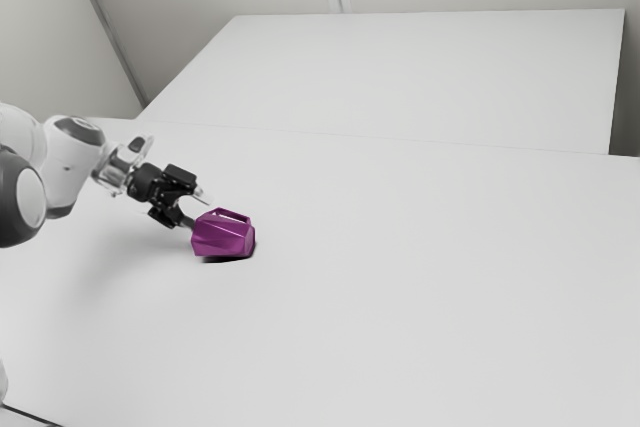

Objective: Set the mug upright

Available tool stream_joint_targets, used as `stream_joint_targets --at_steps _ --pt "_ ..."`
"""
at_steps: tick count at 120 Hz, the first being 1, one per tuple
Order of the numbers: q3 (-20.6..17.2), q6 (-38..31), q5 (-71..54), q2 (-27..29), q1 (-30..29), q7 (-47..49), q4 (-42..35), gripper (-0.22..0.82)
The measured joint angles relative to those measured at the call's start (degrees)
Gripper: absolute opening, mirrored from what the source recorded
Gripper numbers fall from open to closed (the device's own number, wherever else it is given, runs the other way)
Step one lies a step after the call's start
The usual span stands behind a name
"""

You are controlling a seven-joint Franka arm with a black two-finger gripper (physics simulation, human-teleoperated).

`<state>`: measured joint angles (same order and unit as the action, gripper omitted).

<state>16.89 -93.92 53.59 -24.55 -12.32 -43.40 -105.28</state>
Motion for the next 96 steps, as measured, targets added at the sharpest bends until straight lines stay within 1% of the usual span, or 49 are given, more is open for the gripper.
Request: stream_joint_targets --at_steps 16,18,22,32,37,44,52,62,73,88,96 --pt "-0.9 0.3 2.7 -0.7 -0.1 -2.1 -2.8 0.6" --pt "-0.9 0.5 2.9 -0.8 -0.2 -2.3 -3.0 0.58" --pt "-1.0 0.9 3.2 -0.9 -0.4 -2.7 -3.1 0.5" --pt "-1.0 1.6 3.8 -0.9 -0.7 -3.7 -3.1 0.26" --pt "-1.0 1.9 4.0 -0.8 -0.7 -4.2 -3.1 0.16" --pt "-1.0 2.2 4.3 -0.8 -0.8 -4.8 -3.1 0.06" --pt "-1.0 2.6 4.9 -0.7 -0.8 -5.4 -3.0 -0.02" --pt "-1.1 2.9 5.4 -0.6 -0.8 -6.1 -3.0 -0.08" --pt "-1.2 2.9 5.9 -0.2 -0.8 -6.7 -3.0 -0.12" --pt "-1.8 3.0 6.2 1.9 -0.8 -7.4 -3.1 -0.15" --pt "-2.2 3.0 5.8 3.9 -0.8 -7.4 -3.1 -0.16"
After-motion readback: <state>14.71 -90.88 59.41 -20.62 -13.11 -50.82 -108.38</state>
